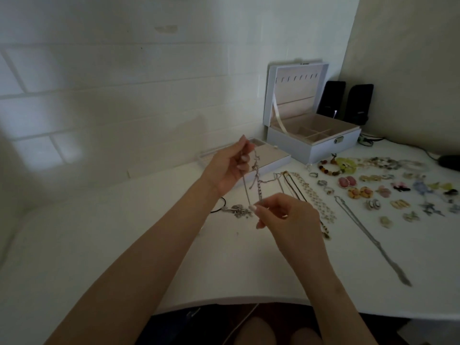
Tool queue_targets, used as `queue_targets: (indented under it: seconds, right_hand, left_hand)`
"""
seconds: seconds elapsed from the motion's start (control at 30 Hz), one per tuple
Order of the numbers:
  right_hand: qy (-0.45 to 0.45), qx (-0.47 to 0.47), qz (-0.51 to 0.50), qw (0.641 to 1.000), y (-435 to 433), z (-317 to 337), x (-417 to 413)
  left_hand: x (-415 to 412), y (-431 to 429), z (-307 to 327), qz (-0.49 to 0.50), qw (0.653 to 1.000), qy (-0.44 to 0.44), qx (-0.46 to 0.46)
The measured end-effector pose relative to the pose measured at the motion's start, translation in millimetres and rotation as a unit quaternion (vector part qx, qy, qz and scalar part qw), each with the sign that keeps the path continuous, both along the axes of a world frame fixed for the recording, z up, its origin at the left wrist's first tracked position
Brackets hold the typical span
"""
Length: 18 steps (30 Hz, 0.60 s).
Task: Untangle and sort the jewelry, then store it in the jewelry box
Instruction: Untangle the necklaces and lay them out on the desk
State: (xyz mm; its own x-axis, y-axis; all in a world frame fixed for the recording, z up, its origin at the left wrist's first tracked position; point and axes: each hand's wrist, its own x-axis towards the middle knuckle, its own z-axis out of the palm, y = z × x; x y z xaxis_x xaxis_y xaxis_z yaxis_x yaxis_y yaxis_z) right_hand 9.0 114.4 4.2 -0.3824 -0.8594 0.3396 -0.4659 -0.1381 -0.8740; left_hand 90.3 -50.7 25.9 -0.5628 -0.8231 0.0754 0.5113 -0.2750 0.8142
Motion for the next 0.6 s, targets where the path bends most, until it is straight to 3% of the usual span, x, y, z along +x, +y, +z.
queue_targets:
  seconds: [0.2,0.27,0.33,0.47,0.6]
  right_hand:
    - [0.026,-0.011,-0.018,0.999,22,-15,-9]
    - [0.055,-0.015,-0.036,0.998,26,-20,-13]
    - [0.084,-0.026,-0.056,0.995,29,-24,-16]
    - [0.165,-0.061,-0.093,0.980,31,-34,-21]
    - [0.233,-0.064,-0.112,0.964,29,-41,-24]
  left_hand:
    - [-28,-9,-10,0.028,0.997,0.023,0.071]
    - [-36,-11,-13,0.046,0.997,-0.025,0.065]
    - [-43,-12,-18,0.070,0.989,-0.127,0.016]
    - [-53,-18,-27,0.121,0.910,-0.358,-0.173]
    - [-61,-23,-32,0.128,0.843,-0.447,-0.269]
